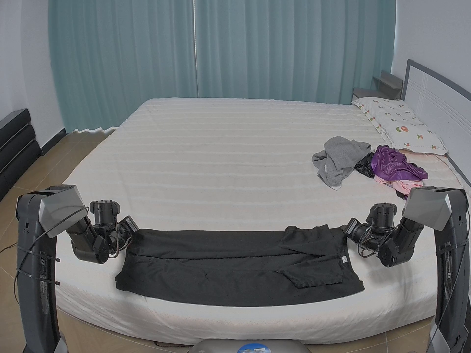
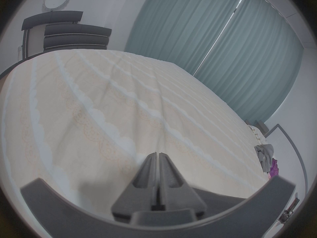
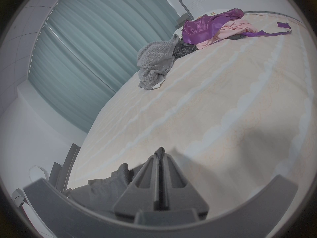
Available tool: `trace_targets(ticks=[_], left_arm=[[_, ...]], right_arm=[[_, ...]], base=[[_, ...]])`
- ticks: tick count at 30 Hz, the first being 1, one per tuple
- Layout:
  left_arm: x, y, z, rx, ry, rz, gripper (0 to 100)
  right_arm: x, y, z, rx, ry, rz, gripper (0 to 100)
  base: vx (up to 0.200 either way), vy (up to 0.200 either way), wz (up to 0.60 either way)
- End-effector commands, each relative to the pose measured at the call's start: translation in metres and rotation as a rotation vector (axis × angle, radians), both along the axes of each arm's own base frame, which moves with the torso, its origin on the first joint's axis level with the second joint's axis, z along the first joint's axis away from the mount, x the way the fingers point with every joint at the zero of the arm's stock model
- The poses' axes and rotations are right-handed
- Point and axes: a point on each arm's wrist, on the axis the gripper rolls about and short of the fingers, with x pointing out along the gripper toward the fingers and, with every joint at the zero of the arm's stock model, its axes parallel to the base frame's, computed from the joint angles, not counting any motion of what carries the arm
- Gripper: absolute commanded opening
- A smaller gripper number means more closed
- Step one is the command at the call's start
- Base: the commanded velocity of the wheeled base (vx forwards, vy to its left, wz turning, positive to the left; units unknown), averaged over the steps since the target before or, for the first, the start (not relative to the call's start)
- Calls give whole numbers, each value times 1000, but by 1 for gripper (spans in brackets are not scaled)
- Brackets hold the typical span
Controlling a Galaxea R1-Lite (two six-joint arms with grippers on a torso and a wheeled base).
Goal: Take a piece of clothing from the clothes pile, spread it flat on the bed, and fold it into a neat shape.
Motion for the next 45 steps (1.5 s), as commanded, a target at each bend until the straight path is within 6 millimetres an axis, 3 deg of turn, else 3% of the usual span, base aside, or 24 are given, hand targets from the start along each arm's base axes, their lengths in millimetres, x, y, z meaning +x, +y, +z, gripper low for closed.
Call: trace_targets(ticks=[1,13,16,22,30,45], left_arm=[[0,0,-1,-1,3,0,100],[-4,2,6,-18,0,3,100],[-19,2,21,-38,11,-32,100],[-47,1,27,-89,58,-189,100],[-68,-6,16,21,108,-323,100],[-67,-13,0,64,118,-363,100]], right_arm=[[0,0,-2,0,5,0,100],[-6,-6,2,68,-6,-37,100],[-11,-7,2,73,4,-32,100],[-18,-7,2,89,-10,0,100],[-18,-7,2,88,-9,2,100],[-19,-7,1,86,-8,3,100]], base=[[0,0,0],[0,0,0],[0,0,0],[0,0,0],[0,0,0],[0,0,0]])
